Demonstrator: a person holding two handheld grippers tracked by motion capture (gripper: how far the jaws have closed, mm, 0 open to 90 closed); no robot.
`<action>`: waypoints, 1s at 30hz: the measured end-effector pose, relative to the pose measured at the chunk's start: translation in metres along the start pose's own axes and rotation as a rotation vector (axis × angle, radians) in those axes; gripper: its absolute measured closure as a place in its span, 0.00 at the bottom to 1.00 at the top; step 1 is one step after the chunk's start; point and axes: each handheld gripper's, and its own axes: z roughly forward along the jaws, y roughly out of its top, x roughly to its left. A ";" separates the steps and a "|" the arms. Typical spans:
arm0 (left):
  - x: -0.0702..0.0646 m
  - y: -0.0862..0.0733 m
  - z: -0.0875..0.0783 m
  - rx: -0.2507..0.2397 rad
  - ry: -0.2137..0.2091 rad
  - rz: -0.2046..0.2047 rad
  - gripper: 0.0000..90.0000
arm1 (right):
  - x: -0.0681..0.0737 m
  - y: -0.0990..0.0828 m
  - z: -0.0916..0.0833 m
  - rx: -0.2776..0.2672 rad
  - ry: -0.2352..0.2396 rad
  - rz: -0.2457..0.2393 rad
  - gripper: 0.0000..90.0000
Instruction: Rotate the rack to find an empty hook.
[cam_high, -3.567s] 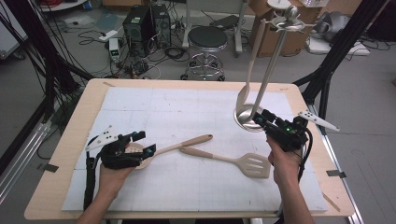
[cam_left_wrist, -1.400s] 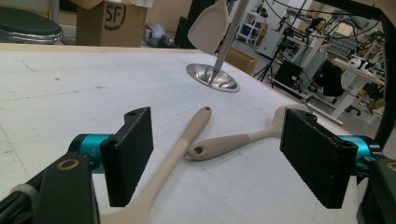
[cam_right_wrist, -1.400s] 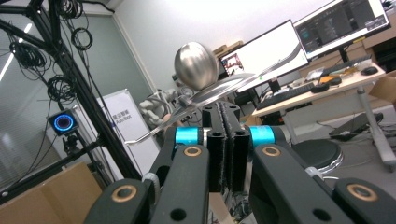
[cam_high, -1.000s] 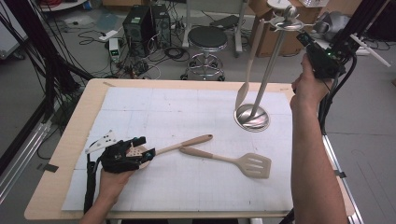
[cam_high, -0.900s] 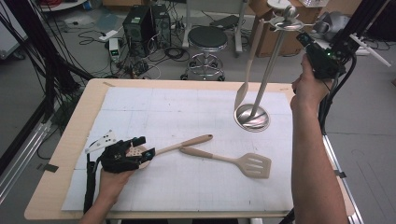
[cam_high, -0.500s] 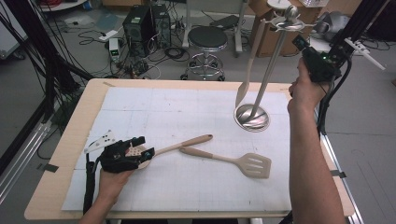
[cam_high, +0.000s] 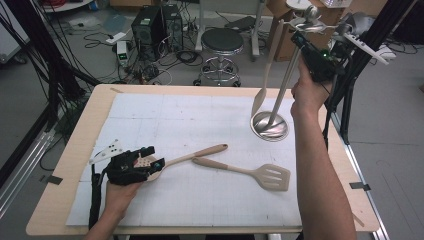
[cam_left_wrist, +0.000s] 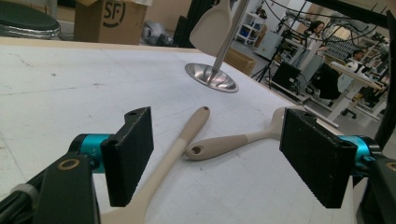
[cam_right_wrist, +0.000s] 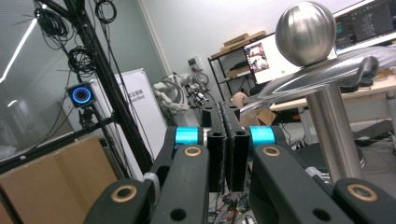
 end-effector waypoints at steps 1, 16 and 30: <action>0.000 0.000 0.000 -0.001 -0.002 -0.001 0.29 | 0.000 0.000 0.001 0.000 0.000 -0.003 1.00; 0.002 0.000 -0.001 0.000 0.004 -0.005 0.29 | 0.005 -0.004 0.015 0.009 -0.018 -0.010 1.00; 0.003 -0.001 -0.003 -0.003 0.011 -0.013 0.29 | 0.000 -0.001 0.028 0.022 -0.073 -0.019 1.00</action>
